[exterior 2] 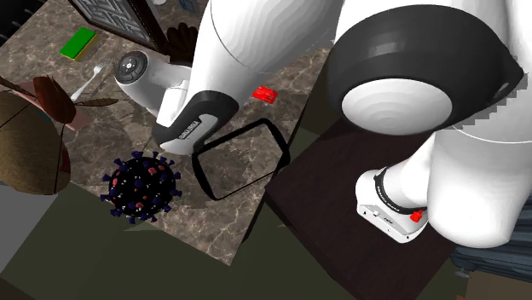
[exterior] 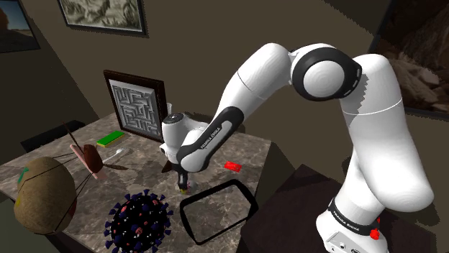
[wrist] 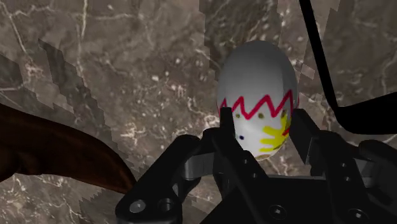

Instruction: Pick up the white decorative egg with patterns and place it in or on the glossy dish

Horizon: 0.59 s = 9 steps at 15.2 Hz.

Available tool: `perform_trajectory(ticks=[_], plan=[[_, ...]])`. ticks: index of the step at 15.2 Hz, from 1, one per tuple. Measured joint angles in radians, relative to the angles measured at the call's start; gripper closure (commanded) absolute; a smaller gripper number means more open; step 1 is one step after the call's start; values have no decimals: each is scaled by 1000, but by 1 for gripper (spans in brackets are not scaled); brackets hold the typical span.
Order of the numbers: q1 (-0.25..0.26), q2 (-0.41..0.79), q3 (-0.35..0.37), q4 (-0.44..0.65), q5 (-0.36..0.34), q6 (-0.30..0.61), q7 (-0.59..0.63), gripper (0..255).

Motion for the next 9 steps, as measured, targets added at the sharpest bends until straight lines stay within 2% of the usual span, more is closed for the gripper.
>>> perform_trajectory(ticks=[6, 7, 9], plan=[[-5, -63, 8, -13, 11, -53, -10, 255], [-5, -63, 8, -13, 11, -53, -10, 0], [-16, -36, 14, 23, 31, -80, -17, 0]])
